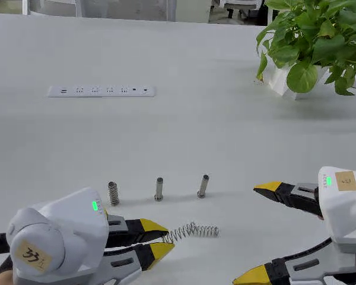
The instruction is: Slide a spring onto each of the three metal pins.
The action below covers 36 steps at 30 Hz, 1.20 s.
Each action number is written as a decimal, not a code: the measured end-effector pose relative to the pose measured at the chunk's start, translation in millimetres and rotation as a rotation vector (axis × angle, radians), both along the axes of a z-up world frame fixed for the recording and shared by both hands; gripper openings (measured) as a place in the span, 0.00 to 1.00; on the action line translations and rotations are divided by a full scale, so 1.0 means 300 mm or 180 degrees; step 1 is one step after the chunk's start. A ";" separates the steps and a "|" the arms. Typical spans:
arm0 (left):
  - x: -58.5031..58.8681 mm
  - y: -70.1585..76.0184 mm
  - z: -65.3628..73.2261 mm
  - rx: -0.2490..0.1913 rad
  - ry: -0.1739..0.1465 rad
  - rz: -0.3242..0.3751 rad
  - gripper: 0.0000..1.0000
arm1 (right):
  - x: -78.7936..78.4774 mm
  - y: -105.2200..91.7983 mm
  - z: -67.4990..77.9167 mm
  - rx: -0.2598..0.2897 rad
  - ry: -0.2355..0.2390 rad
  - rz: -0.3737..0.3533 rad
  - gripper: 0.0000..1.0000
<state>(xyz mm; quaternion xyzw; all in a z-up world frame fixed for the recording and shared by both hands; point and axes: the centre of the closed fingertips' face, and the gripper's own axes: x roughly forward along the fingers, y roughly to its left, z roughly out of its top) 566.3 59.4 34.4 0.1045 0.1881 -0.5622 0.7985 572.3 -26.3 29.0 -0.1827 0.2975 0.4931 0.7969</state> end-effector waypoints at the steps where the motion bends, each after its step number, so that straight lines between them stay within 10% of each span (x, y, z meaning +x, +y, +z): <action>1: -0.005 -0.001 0.004 -0.0008 -0.0002 0.0001 0.06 | -0.002 0.009 0.005 0.0005 -0.0003 0.0036 0.94; 14: -0.040 -0.002 0.010 -0.0079 0.0005 0.0016 0.06 | -0.024 0.115 0.058 0.0100 0.0191 0.0502 0.65; 36: -0.064 0.011 0.026 -0.0185 0.0008 -0.0039 0.06 | -0.087 0.218 0.057 0.0407 0.0999 0.1019 0.19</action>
